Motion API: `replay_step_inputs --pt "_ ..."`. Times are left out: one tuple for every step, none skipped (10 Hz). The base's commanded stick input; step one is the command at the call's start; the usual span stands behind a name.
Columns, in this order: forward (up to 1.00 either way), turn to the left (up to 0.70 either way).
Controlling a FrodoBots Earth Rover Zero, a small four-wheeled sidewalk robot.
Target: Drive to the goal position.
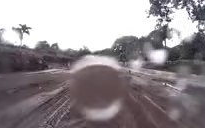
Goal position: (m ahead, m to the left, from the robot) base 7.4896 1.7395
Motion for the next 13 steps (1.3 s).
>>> replay_step_inputs --pt "0.85 0.0" --pt "0.85 0.0" --pt "0.85 0.0" --pt "0.85 0.0" --pt "0.85 0.0" --pt "0.85 0.0" --pt "0.85 0.0" --pt "0.85 0.0" --pt "0.85 0.0" --pt "0.85 0.0" --pt "0.85 0.0" --pt "0.85 0.0" --pt "0.85 0.0"
